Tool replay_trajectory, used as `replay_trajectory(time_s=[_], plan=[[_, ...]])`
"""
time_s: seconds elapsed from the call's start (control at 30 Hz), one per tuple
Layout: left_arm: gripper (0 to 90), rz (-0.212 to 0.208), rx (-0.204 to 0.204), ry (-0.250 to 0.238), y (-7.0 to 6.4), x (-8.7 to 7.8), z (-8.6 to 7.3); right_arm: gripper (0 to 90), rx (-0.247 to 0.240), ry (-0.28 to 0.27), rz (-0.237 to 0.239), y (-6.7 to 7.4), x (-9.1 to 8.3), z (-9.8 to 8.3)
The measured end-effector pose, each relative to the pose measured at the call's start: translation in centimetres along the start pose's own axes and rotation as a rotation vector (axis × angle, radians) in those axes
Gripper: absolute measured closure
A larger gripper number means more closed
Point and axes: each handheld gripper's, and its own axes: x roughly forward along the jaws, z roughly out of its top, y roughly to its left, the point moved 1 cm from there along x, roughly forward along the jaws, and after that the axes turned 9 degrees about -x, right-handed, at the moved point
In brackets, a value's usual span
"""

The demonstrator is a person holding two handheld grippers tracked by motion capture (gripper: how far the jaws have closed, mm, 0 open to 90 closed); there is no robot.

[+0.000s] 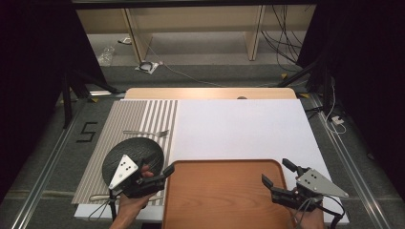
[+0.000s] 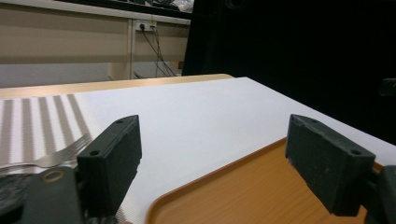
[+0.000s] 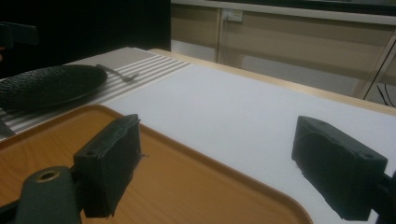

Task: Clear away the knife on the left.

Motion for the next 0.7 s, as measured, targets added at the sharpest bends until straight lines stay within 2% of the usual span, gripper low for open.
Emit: replay_trajectory(time_s=[0.1,0.17,0.27,0.33,0.37,0.4,0.43,0.57,0.7], plan=[[20.4,0.022,-0.019,-0.011,0.3,-0.3,0.3,16.8,-0.002,0.001,0.002,0.0,0.0,0.0],[20.4,0.033,-0.013,-0.002,0.5,-0.4,0.4,16.8,-0.006,0.002,0.002,0.0,0.1,0.0],[20.2,0.026,-0.01,0.027,0.6,-0.6,0.6,16.8,-0.006,0.007,-0.001,0.1,0.0,0.0],[20.2,0.029,0.006,0.047,0.6,-0.8,0.9,16.8,-0.007,0.008,-0.003,0.1,-0.1,0.0],[20.2,0.033,0.03,0.06,0.7,-0.9,1.1,16.8,-0.009,0.006,-0.004,0.1,-0.1,0.0],[20.3,0.033,0.03,0.06,0.7,-0.9,1.1,16.8,-0.009,0.006,-0.004,0.1,-0.1,0.0],[20.3,0.035,0.044,0.087,0.7,-1.1,1.2,16.8,-0.006,0.006,-0.006,0.0,-0.1,0.1],[20.3,0.04,0.072,0.135,0.8,-1.5,1.3,16.8,0.001,0.013,-0.012,-0.1,-0.1,0.0],[20.2,0.036,0.077,0.182,1.0,-1.8,1.2,16.8,-0.002,0.014,-0.007,0.0,-0.3,0.0]])
